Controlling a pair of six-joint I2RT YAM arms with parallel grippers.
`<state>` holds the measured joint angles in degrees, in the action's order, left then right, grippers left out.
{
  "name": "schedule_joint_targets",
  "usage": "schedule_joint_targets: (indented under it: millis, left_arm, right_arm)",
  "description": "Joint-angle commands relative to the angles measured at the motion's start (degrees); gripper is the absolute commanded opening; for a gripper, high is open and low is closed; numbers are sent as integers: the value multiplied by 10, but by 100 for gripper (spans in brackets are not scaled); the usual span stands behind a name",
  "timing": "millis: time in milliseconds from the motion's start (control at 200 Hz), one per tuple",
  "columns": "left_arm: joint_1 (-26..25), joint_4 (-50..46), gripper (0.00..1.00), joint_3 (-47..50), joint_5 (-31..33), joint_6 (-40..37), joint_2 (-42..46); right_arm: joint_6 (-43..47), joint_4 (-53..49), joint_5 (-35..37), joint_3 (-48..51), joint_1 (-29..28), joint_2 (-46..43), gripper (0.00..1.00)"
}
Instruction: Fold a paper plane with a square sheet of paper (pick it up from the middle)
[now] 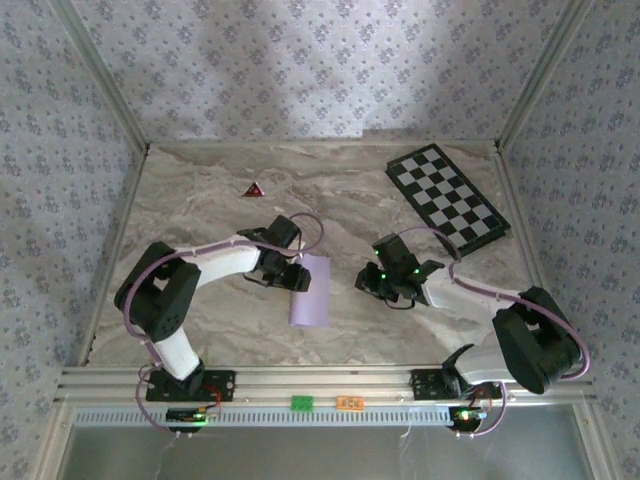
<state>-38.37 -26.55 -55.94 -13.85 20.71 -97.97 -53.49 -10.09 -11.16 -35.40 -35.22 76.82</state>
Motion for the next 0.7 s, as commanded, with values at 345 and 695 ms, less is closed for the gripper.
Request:
schedule_joint_targets:
  millis: [345, 695]
  left_arm:
    - [-6, -15, 53, -27, 29, -30, -39]
    - [-5, -23, 57, -43, 46, -30, -57]
  right_arm:
    - [7, 3, -2, 0, -4, 9, 22]
    - [5, 11, -8, -4, -10, 21, 23]
